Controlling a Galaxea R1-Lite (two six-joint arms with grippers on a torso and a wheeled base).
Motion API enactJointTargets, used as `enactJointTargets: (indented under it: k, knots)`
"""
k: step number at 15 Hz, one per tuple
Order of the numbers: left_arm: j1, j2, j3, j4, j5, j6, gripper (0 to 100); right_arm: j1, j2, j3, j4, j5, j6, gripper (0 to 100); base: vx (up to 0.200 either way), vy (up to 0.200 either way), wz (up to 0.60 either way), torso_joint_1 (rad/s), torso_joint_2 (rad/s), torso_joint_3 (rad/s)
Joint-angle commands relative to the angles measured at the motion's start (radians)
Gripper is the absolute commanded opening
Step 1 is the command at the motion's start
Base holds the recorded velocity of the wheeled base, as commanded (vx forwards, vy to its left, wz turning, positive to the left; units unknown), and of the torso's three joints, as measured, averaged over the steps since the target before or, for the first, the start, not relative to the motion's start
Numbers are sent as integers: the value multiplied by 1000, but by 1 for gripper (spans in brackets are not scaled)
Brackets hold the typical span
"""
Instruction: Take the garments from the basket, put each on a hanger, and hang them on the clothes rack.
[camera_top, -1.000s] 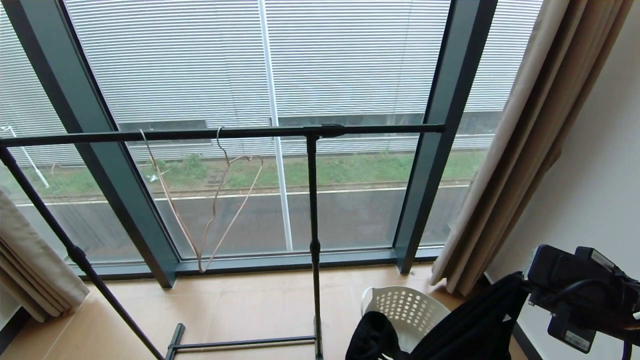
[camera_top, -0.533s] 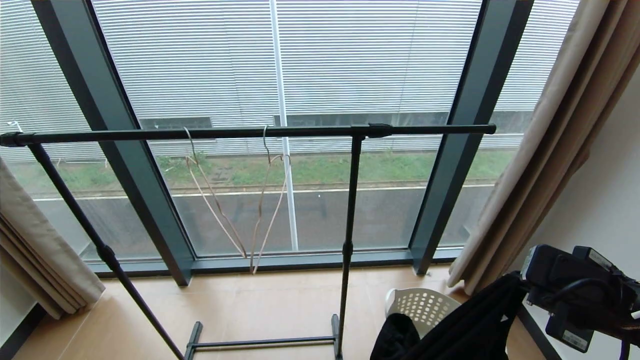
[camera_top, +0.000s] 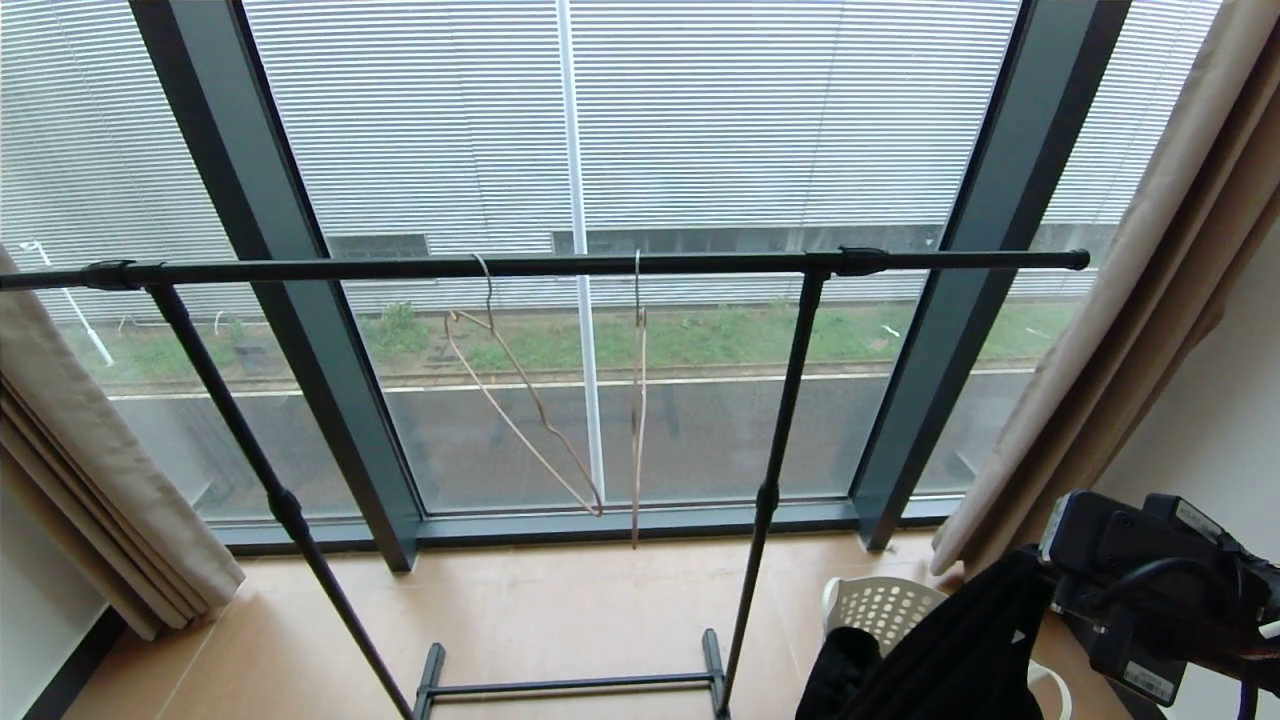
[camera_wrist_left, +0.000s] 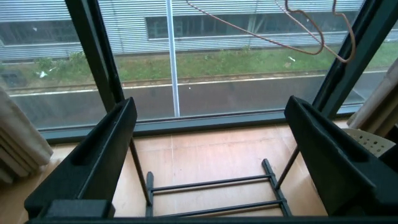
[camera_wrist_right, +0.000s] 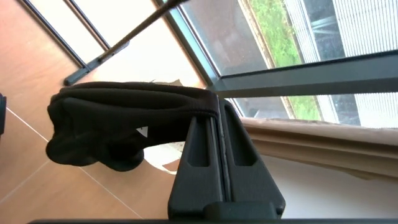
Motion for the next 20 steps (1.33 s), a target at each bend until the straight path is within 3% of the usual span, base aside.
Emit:
enactJointTargets:
  k: [1,4,11,20]
  knots:
    - [0,0,0,0,0,0,100,1,2,0,-1,0,0,0,0,200,0,2,17,12]
    - [0,0,0,0,0,0,100,1,3,0,-1,2,0,0,0,200,0,2,7,4]
    - [0,0,0,0,0,-3,100,1,3,0,-1,2,0,0,-200,0,0,4,0,4]
    - [1,0,0,-3,5,-3,100,1,3,4,-1,3,0,0,0,22,0,0,1,-1]
